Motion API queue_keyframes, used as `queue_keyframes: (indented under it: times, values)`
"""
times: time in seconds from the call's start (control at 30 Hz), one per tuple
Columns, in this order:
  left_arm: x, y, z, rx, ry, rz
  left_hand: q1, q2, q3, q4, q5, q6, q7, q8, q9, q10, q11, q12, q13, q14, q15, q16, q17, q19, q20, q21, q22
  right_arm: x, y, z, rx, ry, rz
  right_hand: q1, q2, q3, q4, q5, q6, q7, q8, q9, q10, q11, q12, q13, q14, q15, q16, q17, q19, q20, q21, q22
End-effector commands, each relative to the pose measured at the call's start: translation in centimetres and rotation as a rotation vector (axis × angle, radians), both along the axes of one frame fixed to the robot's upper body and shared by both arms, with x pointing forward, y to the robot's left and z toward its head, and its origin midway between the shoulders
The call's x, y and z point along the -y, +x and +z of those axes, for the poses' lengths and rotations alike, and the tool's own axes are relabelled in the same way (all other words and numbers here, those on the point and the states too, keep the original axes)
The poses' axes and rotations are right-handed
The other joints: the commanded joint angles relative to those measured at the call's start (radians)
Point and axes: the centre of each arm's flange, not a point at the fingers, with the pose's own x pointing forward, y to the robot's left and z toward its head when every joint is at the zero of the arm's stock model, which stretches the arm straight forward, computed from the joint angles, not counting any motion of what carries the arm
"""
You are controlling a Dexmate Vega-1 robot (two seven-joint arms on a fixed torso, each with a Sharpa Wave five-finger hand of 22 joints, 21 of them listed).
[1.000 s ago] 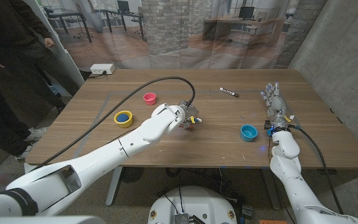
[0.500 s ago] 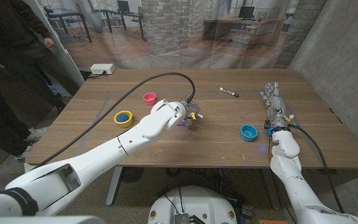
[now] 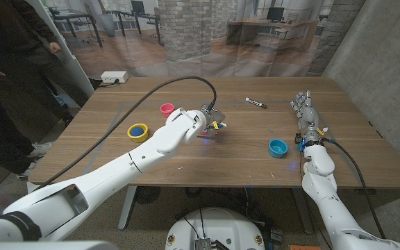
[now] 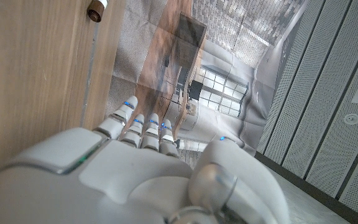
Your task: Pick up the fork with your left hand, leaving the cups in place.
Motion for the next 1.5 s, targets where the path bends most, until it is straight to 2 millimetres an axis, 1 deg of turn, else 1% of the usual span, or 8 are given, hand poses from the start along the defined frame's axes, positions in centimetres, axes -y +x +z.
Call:
queue_keyframes:
  times: [0.03, 0.17, 0.33, 0.73, 0.83, 1.17, 1.2, 1.5]
  values:
    - [-0.4, -0.7, 0.8, 0.042, -0.042, -0.021, 0.094, 0.083, 0.026, 0.016, 0.002, 0.023, 0.03, 0.066, 0.074, 0.061, -0.057, 0.005, 0.008, 0.03, -0.081, -0.003, 0.004, -0.007, 0.003, 0.009, 0.003, -0.2, -0.4, 0.2, 0.006, -0.009, -0.007, 0.013, -0.002, -0.003, -0.002, 0.005, 0.002, -0.003, -0.006, 0.002, 0.006, -0.005, -0.002, 0.004, 0.007, -0.001, -0.003, 0.003, -0.003, -0.009, 0.0, 0.002]
    - [-0.6, -0.9, 1.3, 0.063, -0.061, -0.027, 0.093, 0.082, 0.028, 0.016, 0.002, 0.024, 0.029, 0.065, 0.073, 0.061, -0.057, 0.003, 0.012, 0.029, -0.081, -0.006, 0.007, -0.008, 0.002, 0.014, 0.002, -0.4, -0.5, 0.3, 0.007, -0.014, -0.009, 0.013, -0.002, -0.003, -0.002, 0.005, 0.002, -0.002, -0.006, 0.002, 0.007, -0.001, -0.002, 0.004, 0.007, -0.001, -0.003, 0.003, -0.004, -0.008, 0.0, 0.002]
    - [-0.9, -1.2, 1.8, 0.088, -0.074, -0.035, 0.092, 0.081, 0.029, 0.017, 0.001, 0.023, 0.029, 0.065, 0.073, 0.062, -0.056, 0.001, 0.013, 0.03, -0.08, -0.008, 0.01, -0.01, 0.0, 0.018, 0.002, -0.5, -0.5, 0.5, 0.011, -0.016, -0.01, 0.014, -0.002, -0.003, -0.002, 0.005, 0.002, -0.003, -0.006, 0.002, 0.006, -0.004, -0.003, 0.004, 0.007, -0.001, -0.003, 0.003, -0.004, -0.009, 0.0, 0.002]
    - [-1.4, -1.8, 2.2, 0.131, -0.106, -0.068, 0.09, 0.079, 0.032, 0.019, 0.0, 0.02, 0.029, 0.066, 0.074, 0.058, -0.056, -0.006, 0.02, 0.026, -0.08, -0.013, 0.02, -0.019, 0.001, 0.028, 0.0, -0.9, -0.8, 0.6, 0.014, -0.025, -0.016, 0.014, -0.002, -0.004, -0.003, 0.006, 0.002, -0.003, -0.007, 0.002, 0.007, -0.006, -0.003, 0.004, 0.007, 0.0, -0.004, 0.003, -0.007, -0.01, -0.001, 0.002]
    - [-1.5, -1.9, 2.4, 0.141, -0.109, -0.069, 0.09, 0.08, 0.033, 0.019, -0.001, 0.022, 0.027, 0.067, 0.074, 0.058, -0.052, -0.008, 0.021, 0.025, -0.081, -0.015, 0.023, -0.02, 0.0, 0.032, -0.001, -0.9, -0.8, 0.7, 0.016, -0.025, -0.018, 0.014, -0.002, -0.004, -0.003, 0.006, 0.002, -0.003, -0.007, 0.002, 0.006, -0.005, -0.003, 0.004, 0.008, 0.0, -0.004, 0.003, -0.007, -0.01, -0.001, 0.002]
    - [-1.6, -2.6, 3.0, 0.178, -0.139, -0.093, 0.089, 0.079, 0.037, 0.02, -0.002, 0.022, 0.025, 0.067, 0.073, 0.058, -0.055, -0.015, 0.024, 0.026, -0.08, -0.019, 0.03, -0.024, -0.002, 0.041, -0.003, -1.0, -1.2, 0.7, 0.02, -0.028, -0.026, 0.015, -0.002, -0.004, -0.003, 0.007, 0.002, -0.003, -0.008, 0.002, 0.007, -0.004, -0.004, 0.004, 0.008, -0.001, -0.004, 0.002, -0.009, -0.011, -0.002, 0.002]
    - [-1.6, -2.6, 3.0, 0.183, -0.14, -0.095, 0.089, 0.079, 0.038, 0.019, -0.003, 0.022, 0.024, 0.066, 0.072, 0.06, -0.059, -0.016, 0.023, 0.027, -0.08, -0.019, 0.031, -0.025, -0.001, 0.043, -0.003, -1.0, -1.3, 0.6, 0.021, -0.027, -0.025, 0.015, -0.002, -0.004, -0.003, 0.007, 0.003, -0.003, -0.008, 0.002, 0.007, -0.004, -0.004, 0.004, 0.008, -0.001, -0.004, 0.002, -0.009, -0.011, -0.001, 0.002]
    - [-1.9, -3.4, 3.5, 0.219, -0.184, -0.121, 0.088, 0.078, 0.041, 0.02, -0.004, 0.02, 0.025, 0.067, 0.073, 0.059, -0.058, -0.02, 0.03, 0.03, -0.08, -0.024, 0.037, -0.028, -0.003, 0.052, -0.006, -1.2, -1.6, 0.6, 0.022, -0.03, -0.031, 0.015, -0.002, -0.004, -0.003, 0.007, 0.003, -0.003, -0.008, 0.002, 0.007, -0.004, -0.004, 0.004, 0.008, -0.001, -0.005, 0.002, -0.011, -0.012, -0.002, 0.002]
